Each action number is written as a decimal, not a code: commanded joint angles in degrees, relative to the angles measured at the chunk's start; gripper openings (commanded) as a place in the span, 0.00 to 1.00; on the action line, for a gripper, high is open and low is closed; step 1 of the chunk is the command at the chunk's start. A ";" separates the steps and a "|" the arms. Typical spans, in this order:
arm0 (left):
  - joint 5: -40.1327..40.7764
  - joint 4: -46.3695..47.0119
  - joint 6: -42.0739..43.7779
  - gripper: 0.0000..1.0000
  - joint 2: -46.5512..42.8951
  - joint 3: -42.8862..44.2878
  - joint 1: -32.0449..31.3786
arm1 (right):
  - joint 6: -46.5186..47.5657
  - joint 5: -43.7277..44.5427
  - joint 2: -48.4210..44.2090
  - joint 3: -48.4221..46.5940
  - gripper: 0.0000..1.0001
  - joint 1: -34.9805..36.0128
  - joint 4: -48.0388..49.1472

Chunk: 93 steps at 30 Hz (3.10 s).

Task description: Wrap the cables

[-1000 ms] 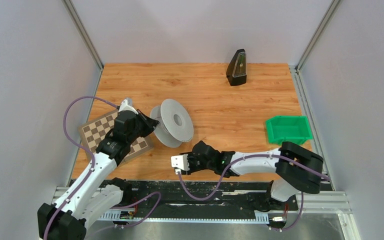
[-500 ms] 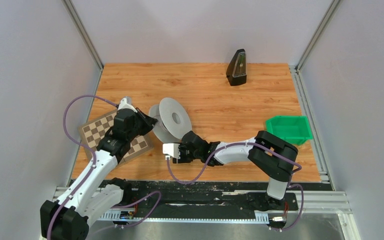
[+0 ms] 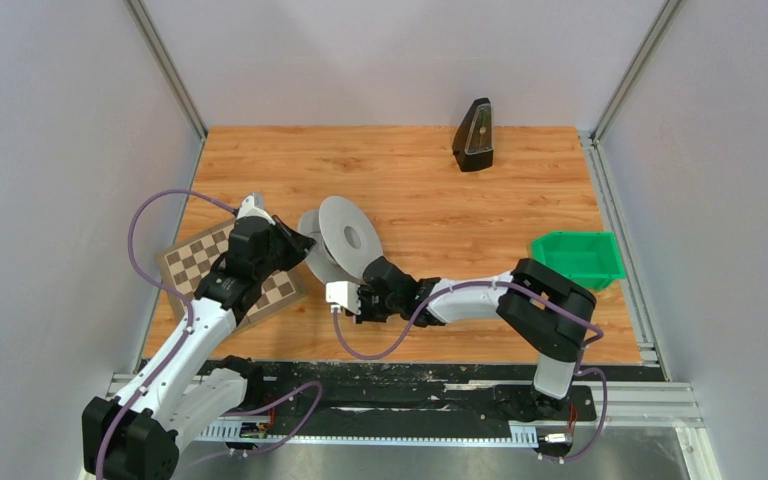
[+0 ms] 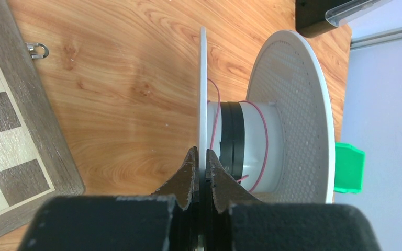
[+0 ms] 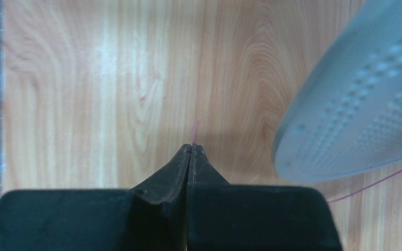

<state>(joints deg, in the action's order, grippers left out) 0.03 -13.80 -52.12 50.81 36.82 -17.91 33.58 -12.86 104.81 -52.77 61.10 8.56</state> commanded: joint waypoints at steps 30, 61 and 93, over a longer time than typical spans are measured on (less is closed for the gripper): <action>-9.56 4.44 11.81 0.00 -8.21 7.72 0.45 | -27.51 12.82 -40.50 21.31 0.31 0.08 15.62; -27.52 -6.20 11.10 0.00 -8.47 34.38 0.33 | 49.89 38.92 -33.61 10.04 0.52 15.59 -1.06; -22.74 -1.02 13.62 0.00 -7.86 25.11 0.34 | 14.78 26.52 -41.38 11.06 0.00 17.47 7.68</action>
<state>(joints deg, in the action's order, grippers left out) -24.51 -22.87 -39.07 43.07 63.90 -17.85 61.65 20.69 68.03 -42.28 78.32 8.12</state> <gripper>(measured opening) 0.023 0.003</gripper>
